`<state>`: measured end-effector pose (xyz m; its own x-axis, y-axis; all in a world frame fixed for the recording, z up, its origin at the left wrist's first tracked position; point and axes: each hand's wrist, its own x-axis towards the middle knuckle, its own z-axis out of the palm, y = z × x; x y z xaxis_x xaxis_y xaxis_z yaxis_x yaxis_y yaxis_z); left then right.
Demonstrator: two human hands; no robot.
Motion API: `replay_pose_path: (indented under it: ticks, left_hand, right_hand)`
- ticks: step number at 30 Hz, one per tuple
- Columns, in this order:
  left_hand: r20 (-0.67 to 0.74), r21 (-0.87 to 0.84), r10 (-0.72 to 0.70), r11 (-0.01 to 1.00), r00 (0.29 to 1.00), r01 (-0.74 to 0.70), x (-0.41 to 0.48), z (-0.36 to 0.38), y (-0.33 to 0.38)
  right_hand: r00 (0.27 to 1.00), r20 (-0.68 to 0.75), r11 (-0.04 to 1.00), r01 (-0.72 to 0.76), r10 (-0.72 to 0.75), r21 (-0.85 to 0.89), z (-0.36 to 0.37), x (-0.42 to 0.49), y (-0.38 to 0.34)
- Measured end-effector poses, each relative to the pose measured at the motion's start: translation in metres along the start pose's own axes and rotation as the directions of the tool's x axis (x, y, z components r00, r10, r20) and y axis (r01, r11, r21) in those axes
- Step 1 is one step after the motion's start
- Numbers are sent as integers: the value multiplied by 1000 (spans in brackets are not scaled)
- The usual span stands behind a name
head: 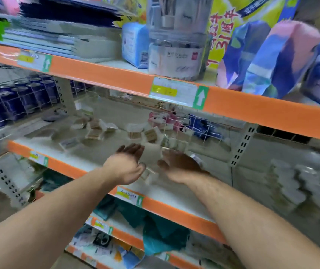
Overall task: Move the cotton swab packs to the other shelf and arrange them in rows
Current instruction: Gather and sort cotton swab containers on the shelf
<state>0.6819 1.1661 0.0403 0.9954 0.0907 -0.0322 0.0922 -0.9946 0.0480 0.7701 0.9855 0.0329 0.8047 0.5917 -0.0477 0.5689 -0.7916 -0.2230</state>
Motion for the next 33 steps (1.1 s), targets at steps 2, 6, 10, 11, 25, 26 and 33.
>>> replay_pose_path:
  ticks: [2, 6, 10, 11, 25, 26, 33]
  left_hand:
    - [32, -2, 45, 999, 998, -45, 23, 6, 6]
    - [123, 15, 181, 983, 976, -184, 51, 9, 21]
    - [311, -28, 272, 960, 911, -277, 62, 19, 21]
    - [340, -56, 273, 961, 900, -271, 63, 23, 19]
    - [510, -122, 416, 901, 752, -416, 87, 27, -19]
    - [525, -114, 415, 899, 743, -422, 86, 26, -21]
    - [456, -131, 380, 923, 805, -361, 86, 31, -38]
  right_hand:
    - [999, -30, 999, -31, 30, -24, -7, -3, 15]
    - [988, -52, 990, -143, 143, -5, -10, 0, 37]
    - [975, -75, 975, -214, 209, -60, -10, 12, 44]
    - [972, -69, 971, -228, 223, -78, -10, 15, 44]
    - [948, -6, 926, -314, 319, -208, 17, 78, 23]
    - [947, -12, 922, -314, 320, -227, 19, 80, 23]
    - [950, 80, 944, -288, 303, -159, 20, 78, 14]
